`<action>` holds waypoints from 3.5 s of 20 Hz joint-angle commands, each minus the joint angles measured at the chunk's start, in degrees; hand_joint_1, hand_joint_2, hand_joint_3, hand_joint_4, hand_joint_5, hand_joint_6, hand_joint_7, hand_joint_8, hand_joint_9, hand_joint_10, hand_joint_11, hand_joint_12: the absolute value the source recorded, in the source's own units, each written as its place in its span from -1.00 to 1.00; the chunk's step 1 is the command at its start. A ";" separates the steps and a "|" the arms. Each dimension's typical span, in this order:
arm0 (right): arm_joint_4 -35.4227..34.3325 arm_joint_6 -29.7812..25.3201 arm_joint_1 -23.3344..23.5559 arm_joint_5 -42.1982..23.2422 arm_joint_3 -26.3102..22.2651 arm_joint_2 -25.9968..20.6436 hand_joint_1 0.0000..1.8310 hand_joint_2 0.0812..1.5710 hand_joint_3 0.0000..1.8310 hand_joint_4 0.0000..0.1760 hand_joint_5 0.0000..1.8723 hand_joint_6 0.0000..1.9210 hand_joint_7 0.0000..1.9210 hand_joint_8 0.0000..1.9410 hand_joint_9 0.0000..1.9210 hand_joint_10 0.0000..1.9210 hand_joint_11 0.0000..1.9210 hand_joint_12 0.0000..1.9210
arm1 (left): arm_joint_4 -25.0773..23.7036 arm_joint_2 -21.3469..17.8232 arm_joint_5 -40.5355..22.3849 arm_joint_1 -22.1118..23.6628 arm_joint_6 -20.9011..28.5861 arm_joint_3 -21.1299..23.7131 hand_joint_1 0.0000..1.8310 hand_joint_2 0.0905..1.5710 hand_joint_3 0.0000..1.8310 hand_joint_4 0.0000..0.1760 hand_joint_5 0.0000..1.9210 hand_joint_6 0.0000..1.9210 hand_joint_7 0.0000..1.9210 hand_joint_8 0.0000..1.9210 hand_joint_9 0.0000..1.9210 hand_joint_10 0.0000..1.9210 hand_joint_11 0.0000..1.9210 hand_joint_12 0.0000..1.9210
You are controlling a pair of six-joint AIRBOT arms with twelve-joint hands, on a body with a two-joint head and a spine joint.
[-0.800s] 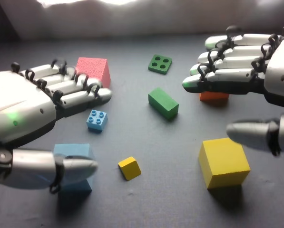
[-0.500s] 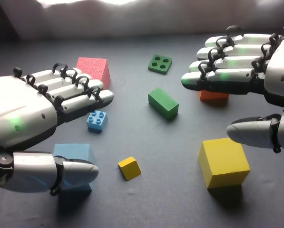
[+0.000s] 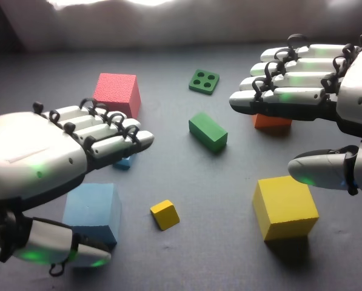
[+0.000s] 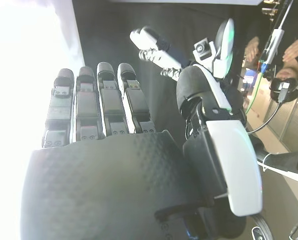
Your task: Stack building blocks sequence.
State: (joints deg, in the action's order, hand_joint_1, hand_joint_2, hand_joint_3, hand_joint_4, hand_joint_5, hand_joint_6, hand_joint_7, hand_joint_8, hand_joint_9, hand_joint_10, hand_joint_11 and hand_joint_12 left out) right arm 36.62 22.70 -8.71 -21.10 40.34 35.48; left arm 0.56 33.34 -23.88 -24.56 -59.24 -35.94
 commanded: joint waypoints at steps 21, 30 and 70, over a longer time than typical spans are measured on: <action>-1.57 -0.26 0.82 -5.51 -0.20 -0.52 -0.78 0.83 -1.00 -1.00 -0.80 -0.99 -0.80 -0.99 -0.85 -0.99 -1.00 -0.67 | 43.45 8.31 -5.45 -1.90 -40.51 1.25 0.27 0.29 -1.00 -1.00 -0.95 -0.99 -0.96 -0.99 -0.90 -0.99 -1.00 -0.42; -1.57 -0.26 0.83 -5.51 -0.20 -0.52 -0.82 0.85 -1.00 -1.00 -0.74 -0.99 -0.76 -1.00 -0.83 -1.00 -1.00 -0.71 | 43.97 9.97 -8.06 -4.62 -41.21 -0.60 0.25 0.27 -1.00 -1.00 -0.97 -1.00 -0.98 -1.00 -0.93 -0.99 -1.00 -0.46; -1.56 -0.26 0.83 -5.50 -0.20 -0.52 -0.73 0.82 -1.00 -1.00 -0.61 -0.99 -0.62 -0.99 -0.70 -0.99 -1.00 -0.29 | 50.34 14.56 -3.94 -0.48 -48.58 -5.09 0.35 0.42 -1.00 -1.00 0.06 -0.18 -0.10 0.40 -0.25 0.17 -0.53 0.52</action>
State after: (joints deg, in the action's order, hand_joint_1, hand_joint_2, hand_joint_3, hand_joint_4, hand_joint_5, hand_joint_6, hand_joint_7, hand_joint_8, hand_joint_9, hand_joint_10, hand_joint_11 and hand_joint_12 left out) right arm 36.62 22.70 -8.71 -21.10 40.34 35.48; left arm 52.40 48.14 -24.38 -24.95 -107.74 -41.08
